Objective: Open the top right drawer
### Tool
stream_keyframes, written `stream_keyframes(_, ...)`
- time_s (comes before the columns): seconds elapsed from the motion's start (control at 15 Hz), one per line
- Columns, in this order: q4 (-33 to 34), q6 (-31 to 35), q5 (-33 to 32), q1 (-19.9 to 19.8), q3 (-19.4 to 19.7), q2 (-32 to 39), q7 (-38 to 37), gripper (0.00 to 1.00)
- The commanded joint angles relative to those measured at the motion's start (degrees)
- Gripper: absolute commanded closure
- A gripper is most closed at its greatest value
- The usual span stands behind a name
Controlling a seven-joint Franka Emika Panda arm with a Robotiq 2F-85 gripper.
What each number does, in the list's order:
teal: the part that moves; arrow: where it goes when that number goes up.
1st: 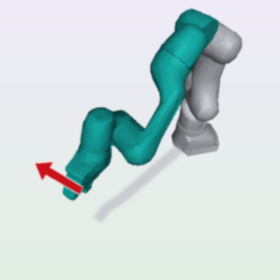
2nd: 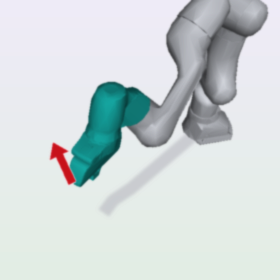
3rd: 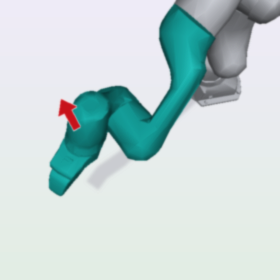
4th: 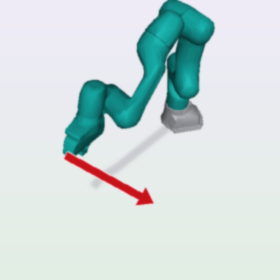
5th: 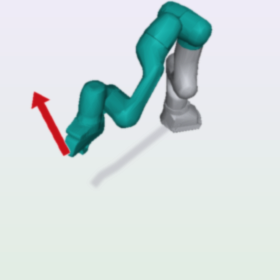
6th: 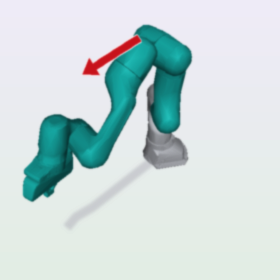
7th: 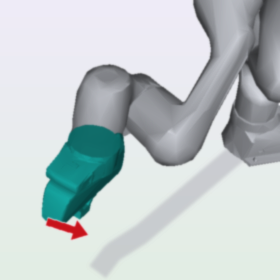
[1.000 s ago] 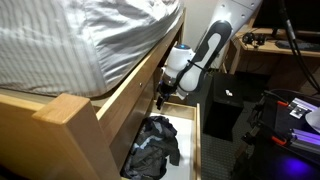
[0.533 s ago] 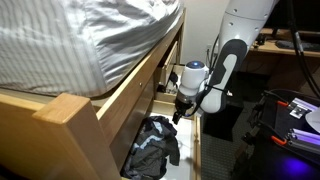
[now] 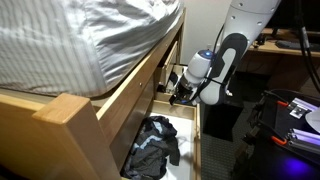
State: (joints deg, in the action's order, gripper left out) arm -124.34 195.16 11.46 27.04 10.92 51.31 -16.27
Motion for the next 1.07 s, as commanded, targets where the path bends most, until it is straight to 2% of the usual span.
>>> stream_keyframes(0.0, -7.0, 3.4, 7.5, -0.6, 3.1, -9.5, 1.8, 0.0)
stream_keyframes(0.2, -8.7, 4.3, 12.5, -3.1, 6.0, -14.6, 2.0, 0.0)
stream_keyframes(0.27, -8.8, 4.2, 9.9, -2.8, 9.2, -16.2, -2.1, 0.0)
stream_keyframes(0.33, -8.1, 4.1, 9.5, -4.6, 10.0, -17.7, -2.7, 0.0)
stream_keyframes(0.4, -6.9, 4.0, 7.3, -7.6, 9.9, -19.5, -4.2, 0.0)
stream_keyframes(0.47, -5.4, 4.0, 13.0, -4.7, 8.6, -15.4, 1.0, 0.0)
stream_keyframes(0.6, -5.3, 3.5, 11.3, -8.1, 8.9, -18.6, 0.6, 0.0)
stream_keyframes(0.8, -3.9, 3.4, 11.7, -9.1, 8.8, -18.6, 0.5, 0.0)
stream_keyframes(0.93, -2.3, 1.2, 9.8, -19.2, 1.2, -21.4, -3.0, 0.0)
stream_keyframes(1.0, -1.5, -0.9, 3.7, -22.5, 0.8, -22.6, -9.0, 0.0)
